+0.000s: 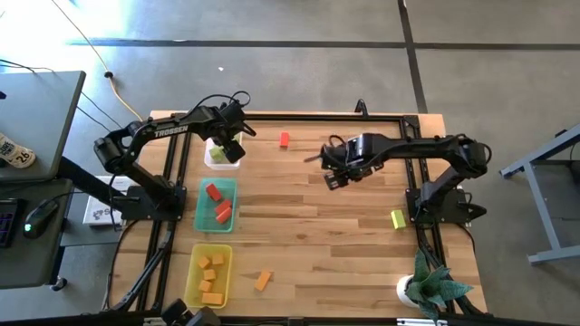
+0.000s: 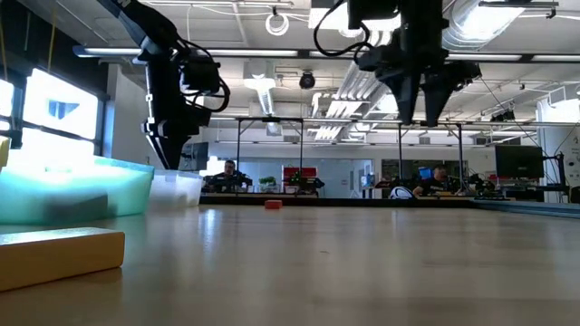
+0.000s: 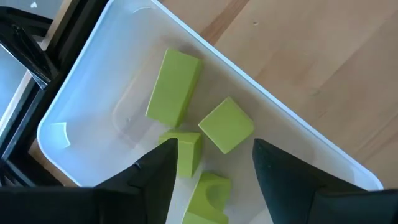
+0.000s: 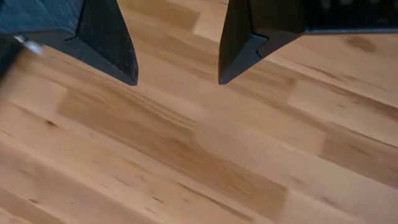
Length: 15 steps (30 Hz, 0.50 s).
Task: Sort & place blocks by color
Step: Put the green rectangular block into the transparent bin
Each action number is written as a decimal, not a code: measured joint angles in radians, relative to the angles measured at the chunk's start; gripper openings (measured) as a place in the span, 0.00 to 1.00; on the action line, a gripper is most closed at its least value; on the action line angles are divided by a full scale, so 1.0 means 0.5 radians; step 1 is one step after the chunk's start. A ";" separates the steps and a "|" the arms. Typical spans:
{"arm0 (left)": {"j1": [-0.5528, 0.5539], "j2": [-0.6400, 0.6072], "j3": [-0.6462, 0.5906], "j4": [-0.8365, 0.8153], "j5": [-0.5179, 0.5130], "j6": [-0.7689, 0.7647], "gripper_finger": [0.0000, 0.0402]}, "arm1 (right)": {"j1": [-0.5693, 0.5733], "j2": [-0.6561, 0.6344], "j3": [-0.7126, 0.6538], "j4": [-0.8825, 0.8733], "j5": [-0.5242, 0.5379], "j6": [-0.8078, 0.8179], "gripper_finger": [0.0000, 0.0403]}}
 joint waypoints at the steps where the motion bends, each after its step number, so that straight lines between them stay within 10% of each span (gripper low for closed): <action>1: 0.000 0.000 0.000 0.000 0.000 0.008 0.49 | 0.026 0.000 0.000 -0.042 0.016 0.035 0.52; 15: 0.000 -0.001 0.000 -0.006 0.003 0.126 0.49 | 0.309 0.001 0.000 -0.621 0.187 0.452 0.52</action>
